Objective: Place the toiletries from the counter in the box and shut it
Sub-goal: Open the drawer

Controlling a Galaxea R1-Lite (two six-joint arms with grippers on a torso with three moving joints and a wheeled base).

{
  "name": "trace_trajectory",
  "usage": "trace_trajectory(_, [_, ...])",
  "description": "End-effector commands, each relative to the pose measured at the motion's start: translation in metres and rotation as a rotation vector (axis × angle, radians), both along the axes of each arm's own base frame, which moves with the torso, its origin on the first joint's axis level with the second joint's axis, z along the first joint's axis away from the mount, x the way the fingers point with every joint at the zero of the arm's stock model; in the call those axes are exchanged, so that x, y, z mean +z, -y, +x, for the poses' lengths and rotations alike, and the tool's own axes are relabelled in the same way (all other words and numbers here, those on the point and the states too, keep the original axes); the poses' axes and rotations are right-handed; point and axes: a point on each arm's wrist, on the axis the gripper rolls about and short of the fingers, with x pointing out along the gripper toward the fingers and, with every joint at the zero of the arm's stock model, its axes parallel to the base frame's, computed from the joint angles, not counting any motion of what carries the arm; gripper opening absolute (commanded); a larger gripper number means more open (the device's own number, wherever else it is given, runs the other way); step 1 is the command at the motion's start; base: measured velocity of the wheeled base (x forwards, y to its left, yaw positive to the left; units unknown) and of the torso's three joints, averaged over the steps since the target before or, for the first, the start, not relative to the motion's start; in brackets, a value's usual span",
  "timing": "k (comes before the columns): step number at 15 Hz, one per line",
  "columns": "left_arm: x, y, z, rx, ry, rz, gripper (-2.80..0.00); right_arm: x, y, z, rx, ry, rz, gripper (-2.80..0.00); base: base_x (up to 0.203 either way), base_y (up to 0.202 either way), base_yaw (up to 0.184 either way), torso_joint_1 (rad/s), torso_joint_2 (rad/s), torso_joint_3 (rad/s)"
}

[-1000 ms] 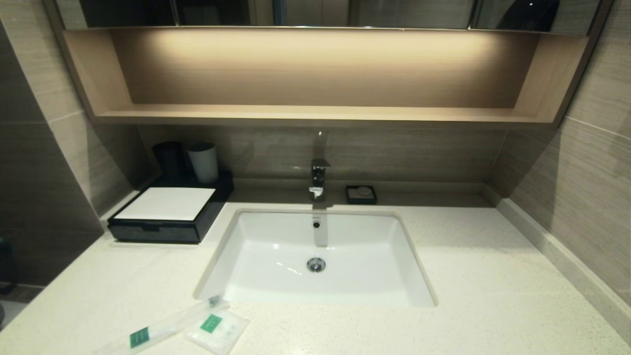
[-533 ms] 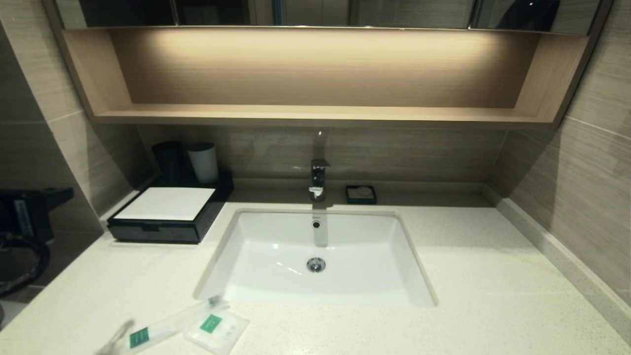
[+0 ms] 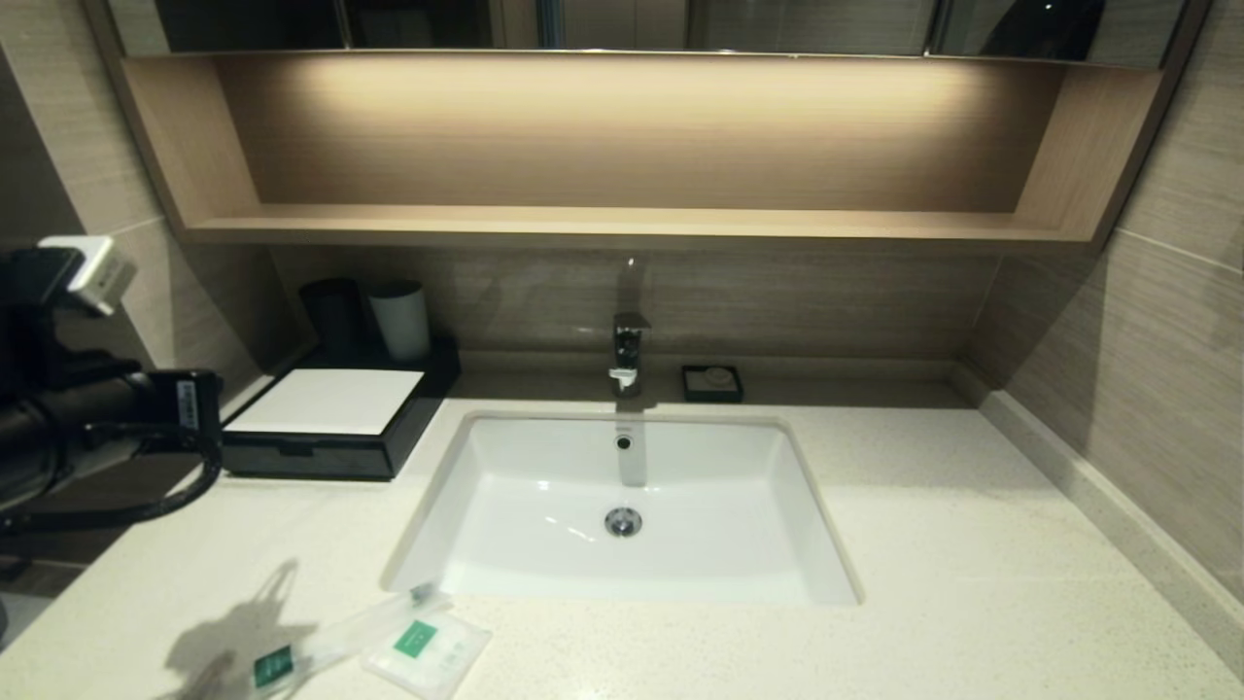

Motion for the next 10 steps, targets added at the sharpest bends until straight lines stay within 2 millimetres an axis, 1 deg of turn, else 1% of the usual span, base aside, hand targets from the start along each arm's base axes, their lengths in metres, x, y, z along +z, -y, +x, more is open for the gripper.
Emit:
trace_trajectory(1, [-0.021, -0.001, 0.020, 0.003, -0.053, 0.001, -2.80, 0.000, 0.000, 0.000, 0.000, -0.002, 0.000, -2.80, 0.000, 0.000, 0.000, 0.000, 0.00, 0.000])
trace_trajectory(5, [-0.047, -0.014, 0.053, 0.044, 0.003, -0.007, -2.80, 0.000, 0.000, 0.000, 0.000, -0.002, -0.001, -2.80, 0.000, 0.000, 0.000, 0.000, 0.00, 0.000])
trace_trajectory(7, [-0.060, -0.018, 0.064, 0.057, 0.033, -0.007, -2.80, 0.000, 0.000, 0.000, 0.000, -0.001, 0.000, -2.80, 0.000, 0.000, 0.000, 0.000, 0.00, 0.000])
trace_trajectory(10, [-0.072, -0.028, 0.078, 0.068, 0.058, -0.009, -2.80, 0.000, 0.000, 0.000, 0.000, -0.002, 0.000, -2.80, 0.000, 0.000, 0.000, 0.000, 0.00, 0.000])
